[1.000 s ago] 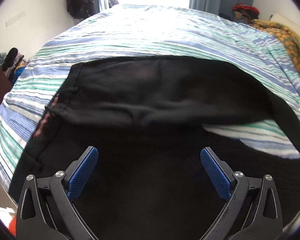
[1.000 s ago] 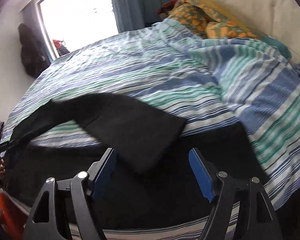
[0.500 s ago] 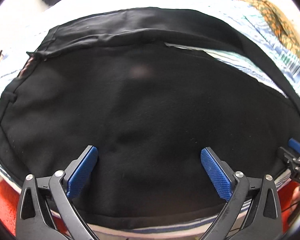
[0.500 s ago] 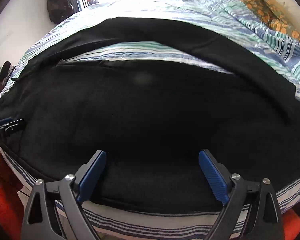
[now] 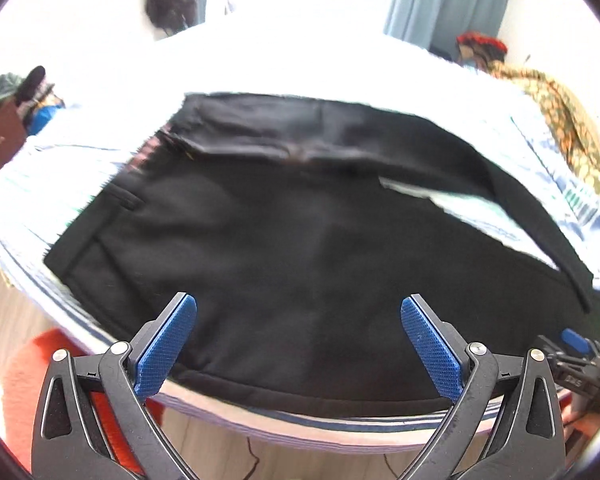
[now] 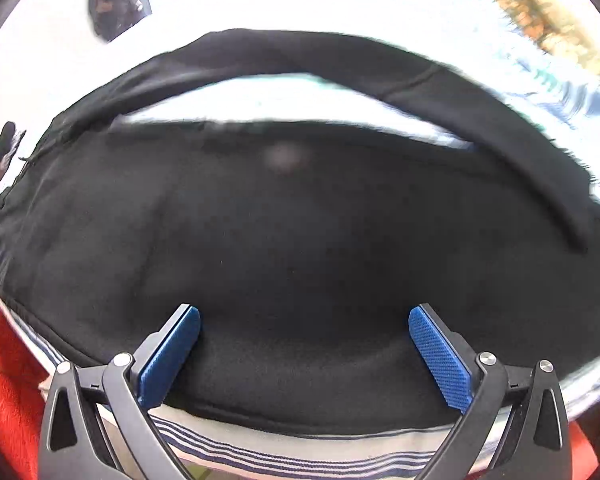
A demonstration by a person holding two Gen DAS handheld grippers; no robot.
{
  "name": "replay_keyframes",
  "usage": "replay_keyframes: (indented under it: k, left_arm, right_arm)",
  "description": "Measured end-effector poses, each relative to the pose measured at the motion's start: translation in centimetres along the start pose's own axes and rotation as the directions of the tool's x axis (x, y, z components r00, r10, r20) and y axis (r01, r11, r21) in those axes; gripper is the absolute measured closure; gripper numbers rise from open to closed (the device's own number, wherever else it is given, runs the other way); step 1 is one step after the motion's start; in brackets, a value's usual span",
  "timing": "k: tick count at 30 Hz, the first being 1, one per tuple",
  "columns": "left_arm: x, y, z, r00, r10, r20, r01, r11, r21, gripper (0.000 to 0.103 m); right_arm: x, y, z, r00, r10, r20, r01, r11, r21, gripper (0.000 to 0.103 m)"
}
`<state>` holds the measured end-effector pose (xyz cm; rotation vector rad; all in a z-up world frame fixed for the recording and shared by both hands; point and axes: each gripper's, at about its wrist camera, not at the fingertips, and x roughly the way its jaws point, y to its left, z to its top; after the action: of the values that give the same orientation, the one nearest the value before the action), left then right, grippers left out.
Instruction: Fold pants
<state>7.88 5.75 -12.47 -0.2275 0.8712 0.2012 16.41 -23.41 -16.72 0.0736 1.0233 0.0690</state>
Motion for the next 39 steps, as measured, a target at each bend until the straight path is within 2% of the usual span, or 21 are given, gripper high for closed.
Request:
replay_keyframes:
  k: [2, 9, 17, 22, 25, 29, 39]
  left_arm:
    - [-0.7, -0.2, -0.2, 0.999, 0.034, 0.040, -0.034, 0.999, 0.004, 0.001]
    - [-1.1, -1.3, -0.7, 0.992, 0.110, 0.064, -0.112, 0.993, 0.038, 0.001]
    - [-3.1, -1.3, -0.9, 0.970, 0.172, 0.171, -0.182, 0.983, 0.041, 0.001]
    - [-3.9, -0.7, -1.5, 0.954, 0.186, 0.233, -0.213, 0.973, 0.094, 0.001]
    - [-3.6, -0.1, -1.9, 0.951, 0.201, 0.236, -0.232, 0.966, 0.112, 0.001]
    - [-3.0, 1.2, -1.9, 0.953, 0.213, 0.215, -0.236, 0.968, 0.087, 0.001]
    - [-2.7, 2.4, -1.6, 0.954, 0.218, 0.206, -0.231, 0.972, 0.042, 0.001]
  right_arm:
    - [-2.1, 0.0, -0.5, 0.997, 0.012, 0.077, -0.013, 1.000, 0.013, 0.000]
    - [-5.5, -0.4, -1.9, 0.981, -0.049, 0.188, 0.053, 0.998, -0.020, 0.000]
    - [-6.7, -1.3, -3.0, 0.975, -0.080, 0.206, 0.095, 0.993, -0.064, 0.000]
    - [-6.5, -1.8, -3.0, 0.973, -0.085, 0.213, 0.092, 0.995, -0.024, 0.000]
    - [-5.9, -1.9, -2.7, 0.974, -0.104, 0.199, 0.107, 0.994, -0.002, 0.000]
    - [-5.6, -1.4, -2.7, 0.975, -0.116, 0.191, 0.120, 0.993, -0.012, 0.000]
    - [-4.9, 0.7, -3.4, 0.977, -0.121, 0.174, 0.147, 0.979, -0.142, 0.000]
